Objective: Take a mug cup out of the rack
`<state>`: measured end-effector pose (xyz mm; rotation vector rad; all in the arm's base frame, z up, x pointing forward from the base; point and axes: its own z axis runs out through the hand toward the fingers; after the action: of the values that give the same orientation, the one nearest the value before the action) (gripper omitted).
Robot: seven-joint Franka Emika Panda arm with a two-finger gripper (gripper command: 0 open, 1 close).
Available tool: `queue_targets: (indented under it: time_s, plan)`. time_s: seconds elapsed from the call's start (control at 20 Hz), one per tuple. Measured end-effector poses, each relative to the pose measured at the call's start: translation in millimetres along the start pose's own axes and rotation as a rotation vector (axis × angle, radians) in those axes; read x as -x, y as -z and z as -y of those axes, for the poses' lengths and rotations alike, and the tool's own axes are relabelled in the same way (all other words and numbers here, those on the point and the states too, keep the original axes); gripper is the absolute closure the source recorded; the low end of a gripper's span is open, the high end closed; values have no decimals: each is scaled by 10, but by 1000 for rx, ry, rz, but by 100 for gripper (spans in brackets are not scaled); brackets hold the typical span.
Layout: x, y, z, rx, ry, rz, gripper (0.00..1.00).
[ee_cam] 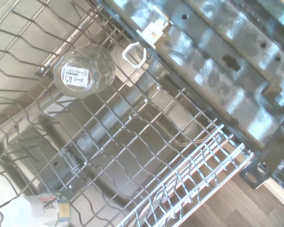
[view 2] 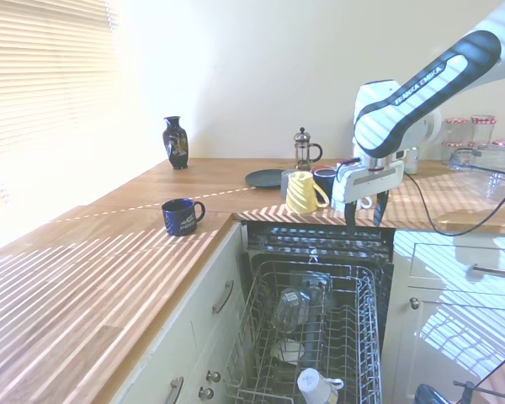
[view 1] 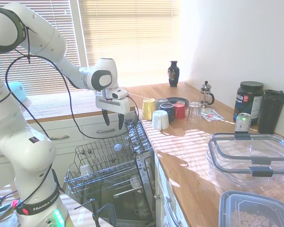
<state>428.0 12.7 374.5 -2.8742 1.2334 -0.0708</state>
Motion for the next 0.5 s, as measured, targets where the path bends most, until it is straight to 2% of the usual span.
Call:
queue_targets:
  time_s: [0.15, 0.25, 0.5]
  plan:
    - [37, -38, 20, 14, 12, 10, 0]
    - [157, -145, 106, 43, 52, 25, 0]
    - [596, -707, 387, 135, 169, 42, 0]
